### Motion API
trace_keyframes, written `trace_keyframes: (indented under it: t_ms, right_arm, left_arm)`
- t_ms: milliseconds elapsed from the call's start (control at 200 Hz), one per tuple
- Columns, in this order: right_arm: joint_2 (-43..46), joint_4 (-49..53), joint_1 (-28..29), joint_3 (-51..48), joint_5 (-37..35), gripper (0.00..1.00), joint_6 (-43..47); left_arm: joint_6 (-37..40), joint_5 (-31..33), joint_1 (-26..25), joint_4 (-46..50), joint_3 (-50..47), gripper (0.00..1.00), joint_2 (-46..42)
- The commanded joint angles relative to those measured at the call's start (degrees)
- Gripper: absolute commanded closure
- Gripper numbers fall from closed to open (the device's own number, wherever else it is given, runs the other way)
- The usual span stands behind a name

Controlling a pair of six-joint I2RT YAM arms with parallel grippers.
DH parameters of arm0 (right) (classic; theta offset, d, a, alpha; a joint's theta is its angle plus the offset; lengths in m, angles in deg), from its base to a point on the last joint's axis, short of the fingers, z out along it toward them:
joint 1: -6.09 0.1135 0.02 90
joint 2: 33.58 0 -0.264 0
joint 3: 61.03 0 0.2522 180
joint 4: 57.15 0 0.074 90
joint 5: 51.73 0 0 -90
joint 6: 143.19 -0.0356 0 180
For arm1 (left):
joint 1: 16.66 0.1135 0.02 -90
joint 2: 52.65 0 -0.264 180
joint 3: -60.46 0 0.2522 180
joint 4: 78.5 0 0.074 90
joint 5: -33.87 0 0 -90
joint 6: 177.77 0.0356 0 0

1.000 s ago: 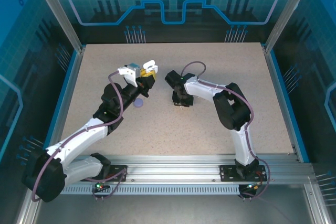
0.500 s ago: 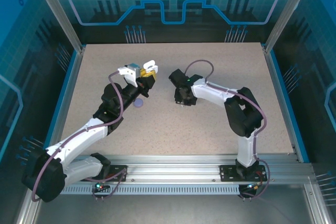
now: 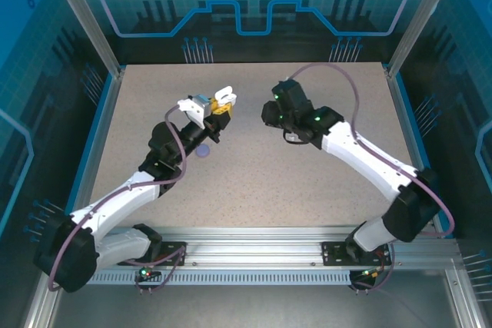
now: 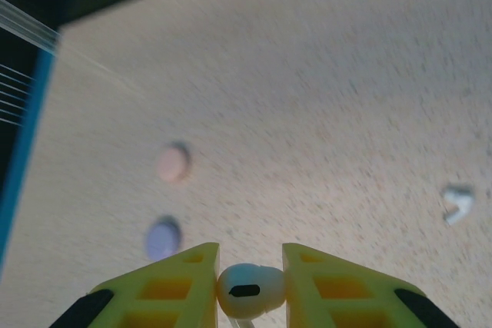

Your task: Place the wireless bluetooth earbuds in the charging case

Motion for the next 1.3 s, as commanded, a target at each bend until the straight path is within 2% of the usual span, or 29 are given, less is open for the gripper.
trace_keyframes:
  t_ms: [0, 395, 580, 760, 1005, 1296]
  right_arm:
    - [3.88, -7.05, -0.61, 1.1, 0.65, 0.75, 4.17]
    - [13.23, -26.89, -0.65, -2.56, 6.54, 0.74, 8.02]
    - [15.9, -37.97, 0.4, -8.48, 8.51, 0.74, 9.37]
    - [17.02, -48.48, 2.04, -13.45, 9.88, 0.75, 11.0]
    - [15.86, -54.37, 3.53, -15.62, 7.93, 0.75, 9.62]
    - [12.69, -56.53, 4.23, -15.91, 6.01, 0.75, 7.52]
  left_arm:
    - [5.49, -2.91, -0.71, -6.84, 0.59, 1.0, 2.12]
    - [11.36, -4.37, -2.96, -10.19, 5.27, 1.0, 7.48]
    - [15.17, -0.48, -5.71, -11.17, 8.17, 1.0, 9.83]
    - [14.72, 3.79, -7.1, -14.49, 10.47, 1.0, 12.25]
    - [10.23, 6.34, -7.91, -15.09, 12.45, 1.0, 14.22]
    - [9.15, 6.77, -8.58, -14.57, 13.13, 1.0, 14.49]
